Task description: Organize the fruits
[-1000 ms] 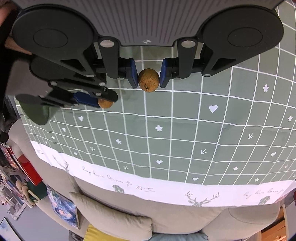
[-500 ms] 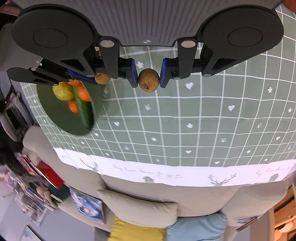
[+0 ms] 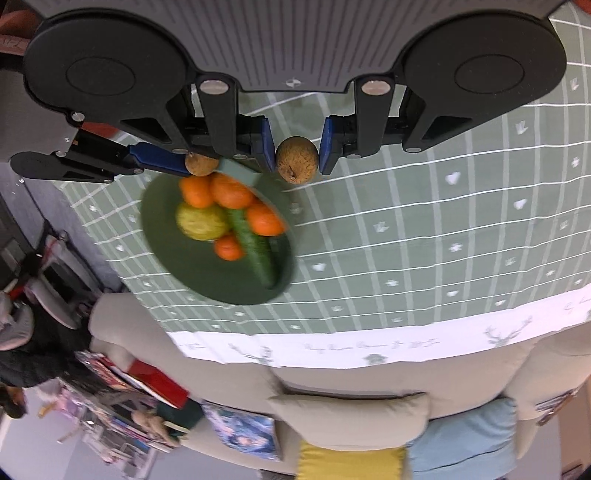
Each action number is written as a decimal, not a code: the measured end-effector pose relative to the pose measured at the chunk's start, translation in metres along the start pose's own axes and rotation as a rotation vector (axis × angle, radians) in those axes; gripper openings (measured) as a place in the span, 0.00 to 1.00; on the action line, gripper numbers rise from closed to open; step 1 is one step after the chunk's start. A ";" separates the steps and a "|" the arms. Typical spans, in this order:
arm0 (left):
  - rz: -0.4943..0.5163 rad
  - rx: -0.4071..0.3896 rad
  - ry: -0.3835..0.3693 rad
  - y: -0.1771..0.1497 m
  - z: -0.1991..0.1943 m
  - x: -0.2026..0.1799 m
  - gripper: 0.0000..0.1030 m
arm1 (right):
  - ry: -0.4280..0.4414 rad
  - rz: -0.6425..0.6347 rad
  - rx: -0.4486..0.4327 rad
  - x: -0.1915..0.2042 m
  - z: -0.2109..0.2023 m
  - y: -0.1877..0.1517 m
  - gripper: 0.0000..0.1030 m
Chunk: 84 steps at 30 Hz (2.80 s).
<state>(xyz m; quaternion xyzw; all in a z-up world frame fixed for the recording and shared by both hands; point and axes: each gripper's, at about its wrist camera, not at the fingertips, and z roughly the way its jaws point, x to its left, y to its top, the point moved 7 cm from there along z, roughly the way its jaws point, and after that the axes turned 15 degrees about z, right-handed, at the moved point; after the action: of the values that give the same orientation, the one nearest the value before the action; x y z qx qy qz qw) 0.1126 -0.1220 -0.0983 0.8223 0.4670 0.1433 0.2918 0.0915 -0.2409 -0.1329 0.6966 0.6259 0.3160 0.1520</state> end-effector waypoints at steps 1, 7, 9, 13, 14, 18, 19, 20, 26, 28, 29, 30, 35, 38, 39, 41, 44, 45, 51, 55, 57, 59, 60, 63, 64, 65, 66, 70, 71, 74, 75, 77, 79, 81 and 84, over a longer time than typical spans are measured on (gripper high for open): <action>0.004 -0.003 -0.010 0.002 0.001 -0.004 0.27 | -0.004 0.012 -0.007 -0.005 -0.003 0.001 0.22; -0.001 -0.011 -0.064 0.016 0.017 -0.023 0.27 | -0.020 0.073 -0.023 -0.032 -0.007 0.005 0.22; -0.010 -0.012 -0.082 0.022 0.025 -0.025 0.27 | -0.021 0.091 -0.029 -0.039 -0.006 0.010 0.22; -0.013 -0.007 -0.102 0.035 0.043 -0.029 0.27 | -0.027 0.097 -0.050 -0.053 -0.001 0.025 0.22; -0.011 -0.001 -0.102 0.039 0.049 -0.030 0.27 | -0.027 0.096 -0.054 -0.058 0.001 0.029 0.22; -0.008 0.017 -0.118 0.052 0.066 -0.035 0.27 | -0.039 0.071 -0.065 -0.072 0.013 0.045 0.22; -0.011 0.020 -0.124 0.055 0.070 -0.037 0.27 | -0.039 0.067 -0.065 -0.076 0.017 0.048 0.22; -0.014 0.024 -0.129 0.059 0.076 -0.038 0.27 | -0.039 0.063 -0.065 -0.080 0.021 0.052 0.22; -0.030 0.066 -0.144 0.078 0.107 -0.038 0.27 | -0.045 0.035 -0.068 -0.096 0.047 0.071 0.22; -0.032 0.078 -0.141 0.082 0.115 -0.038 0.27 | -0.041 0.029 -0.063 -0.099 0.054 0.076 0.22; -0.035 0.085 -0.137 0.083 0.120 -0.038 0.27 | -0.040 0.024 -0.060 -0.101 0.058 0.078 0.22; -0.040 0.093 -0.135 0.083 0.124 -0.037 0.27 | -0.037 0.018 -0.056 -0.102 0.062 0.080 0.22; -0.072 0.131 -0.135 0.082 0.139 -0.035 0.27 | -0.038 -0.011 -0.036 -0.105 0.081 0.083 0.22; -0.068 0.134 -0.142 0.084 0.143 -0.035 0.27 | -0.046 -0.017 -0.028 -0.108 0.090 0.083 0.22; -0.068 0.136 -0.144 0.084 0.144 -0.035 0.27 | -0.045 -0.014 -0.024 -0.109 0.093 0.083 0.22; -0.073 0.141 -0.148 0.085 0.147 -0.036 0.27 | -0.045 -0.013 -0.017 -0.111 0.096 0.082 0.22; -0.072 0.150 -0.156 0.085 0.150 -0.037 0.27 | -0.045 -0.014 -0.010 -0.112 0.098 0.080 0.22; -0.075 0.153 -0.160 0.085 0.151 -0.037 0.28 | -0.046 -0.014 -0.008 -0.112 0.098 0.079 0.22; -0.094 0.164 -0.183 0.084 0.152 -0.035 0.40 | -0.049 -0.015 -0.005 -0.112 0.099 0.080 0.23; -0.091 0.152 -0.188 0.085 0.143 -0.036 0.50 | -0.059 -0.020 -0.005 -0.110 0.097 0.081 0.26; -0.078 0.136 -0.173 0.087 0.135 -0.035 0.50 | -0.061 -0.015 -0.013 -0.108 0.092 0.082 0.34; -0.080 0.109 -0.182 0.090 0.124 -0.033 0.50 | -0.062 -0.012 -0.020 -0.107 0.087 0.085 0.34; -0.080 0.096 -0.183 0.092 0.119 -0.032 0.50 | -0.061 -0.009 -0.023 -0.106 0.083 0.086 0.35; -0.055 0.048 -0.154 0.097 0.098 -0.027 0.50 | -0.059 0.011 -0.033 -0.103 0.071 0.091 0.38; -0.038 0.032 -0.134 0.099 0.091 -0.025 0.51 | -0.058 0.021 -0.039 -0.102 0.064 0.093 0.39; -0.016 0.015 -0.106 0.100 0.083 -0.023 0.51 | -0.055 0.028 -0.046 -0.101 0.059 0.095 0.44; 0.006 -0.003 -0.081 0.101 0.075 -0.022 0.52 | -0.054 0.033 -0.054 -0.098 0.053 0.097 0.50; 0.089 -0.081 0.023 0.102 0.038 -0.015 0.53 | -0.038 0.044 -0.088 -0.085 0.029 0.105 0.54; 0.105 -0.100 0.051 0.101 0.027 -0.012 0.54 | -0.032 0.047 -0.095 -0.080 0.022 0.106 0.61; 0.132 -0.146 0.128 0.100 -0.001 -0.005 0.59 | -0.007 0.050 -0.119 -0.064 0.002 0.109 0.67; 0.133 -0.159 0.145 0.099 -0.010 -0.001 0.62 | 0.005 0.049 -0.122 -0.058 -0.005 0.108 0.69; 0.126 -0.180 0.178 0.093 -0.029 0.005 0.66 | 0.018 0.053 -0.132 -0.045 -0.019 0.108 0.79; 0.122 -0.198 0.208 0.086 -0.047 0.012 0.71 | 0.034 0.061 -0.154 -0.033 -0.034 0.107 0.81; 0.127 -0.212 0.258 0.079 -0.063 0.018 0.75 | 0.053 0.067 -0.169 -0.022 -0.049 0.105 0.84; 0.140 -0.230 0.329 0.067 -0.085 0.024 0.85 | 0.079 0.075 -0.197 -0.005 -0.069 0.097 0.85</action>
<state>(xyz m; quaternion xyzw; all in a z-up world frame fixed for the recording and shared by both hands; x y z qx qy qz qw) 0.1279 -0.0983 0.0092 0.7794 0.4307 0.3481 0.2929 0.1236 -0.2747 -0.0230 0.6884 0.5707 0.4086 0.1829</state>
